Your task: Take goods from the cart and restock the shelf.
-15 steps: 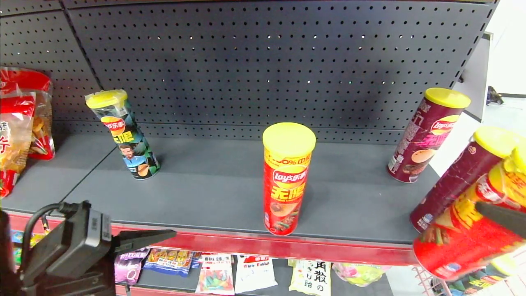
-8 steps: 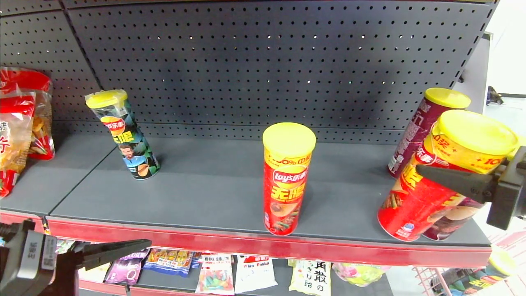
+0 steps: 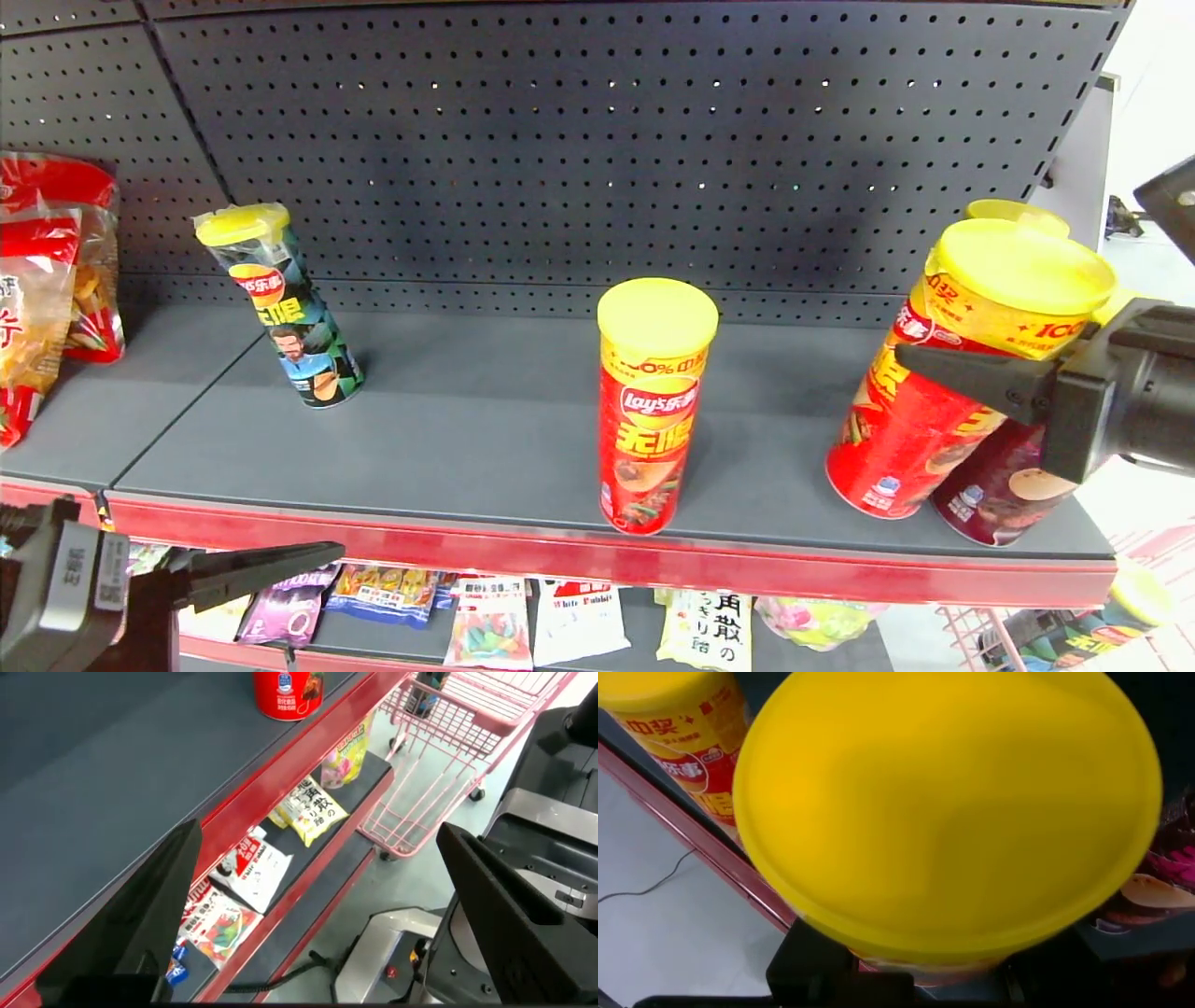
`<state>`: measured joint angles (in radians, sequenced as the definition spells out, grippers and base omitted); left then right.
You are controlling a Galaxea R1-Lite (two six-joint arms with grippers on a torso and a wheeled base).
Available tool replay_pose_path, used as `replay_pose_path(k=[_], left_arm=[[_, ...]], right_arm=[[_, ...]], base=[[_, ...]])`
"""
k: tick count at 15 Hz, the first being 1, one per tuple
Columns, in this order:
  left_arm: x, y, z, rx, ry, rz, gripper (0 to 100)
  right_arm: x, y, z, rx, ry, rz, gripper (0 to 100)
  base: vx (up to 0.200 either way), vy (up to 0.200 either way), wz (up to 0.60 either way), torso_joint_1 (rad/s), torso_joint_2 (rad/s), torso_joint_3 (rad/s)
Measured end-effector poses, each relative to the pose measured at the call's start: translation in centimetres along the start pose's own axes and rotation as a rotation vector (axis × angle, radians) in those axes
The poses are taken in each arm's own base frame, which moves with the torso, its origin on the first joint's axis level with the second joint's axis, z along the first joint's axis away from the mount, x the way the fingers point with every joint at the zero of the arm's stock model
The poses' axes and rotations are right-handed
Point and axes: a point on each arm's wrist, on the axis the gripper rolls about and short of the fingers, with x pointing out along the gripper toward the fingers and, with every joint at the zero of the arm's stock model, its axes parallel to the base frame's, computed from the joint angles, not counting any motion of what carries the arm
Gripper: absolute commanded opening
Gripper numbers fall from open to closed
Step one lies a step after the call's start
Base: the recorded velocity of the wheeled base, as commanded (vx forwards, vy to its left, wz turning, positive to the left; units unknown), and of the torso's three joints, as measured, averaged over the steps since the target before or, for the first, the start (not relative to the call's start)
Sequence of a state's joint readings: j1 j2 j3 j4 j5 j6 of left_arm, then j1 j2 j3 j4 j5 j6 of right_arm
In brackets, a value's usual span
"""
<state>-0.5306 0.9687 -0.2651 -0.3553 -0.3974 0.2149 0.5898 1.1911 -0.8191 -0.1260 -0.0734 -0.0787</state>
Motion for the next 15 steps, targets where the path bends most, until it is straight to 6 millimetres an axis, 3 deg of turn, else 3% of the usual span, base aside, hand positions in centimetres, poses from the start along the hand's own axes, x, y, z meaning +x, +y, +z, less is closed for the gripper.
replay_pose_path(k=[3, 9, 15], left_arm=[[0.1, 0.0, 0.0, -0.001, 0.003, -0.001, 100], [0.3, 0.1, -0.1, -0.006, 0.014, -0.004, 100], [0.3, 0.1, -0.1, -0.008, 0.016, -0.005, 100]], right_arm=[[0.9, 1.2, 0.5, 0.005, 0.008, 0.007, 0], [2.8, 1.7, 1.7, -0.001, 0.005, 0.011, 0], [5.9, 2.1, 2.6, 0.007, -0.056, 0.014, 0]], base=[[0.000, 0.000, 0.00, 0.000, 0.00, 0.000], [0.000, 0.000, 0.00, 0.000, 0.00, 0.000], [0.000, 0.000, 0.00, 0.000, 0.00, 0.000]])
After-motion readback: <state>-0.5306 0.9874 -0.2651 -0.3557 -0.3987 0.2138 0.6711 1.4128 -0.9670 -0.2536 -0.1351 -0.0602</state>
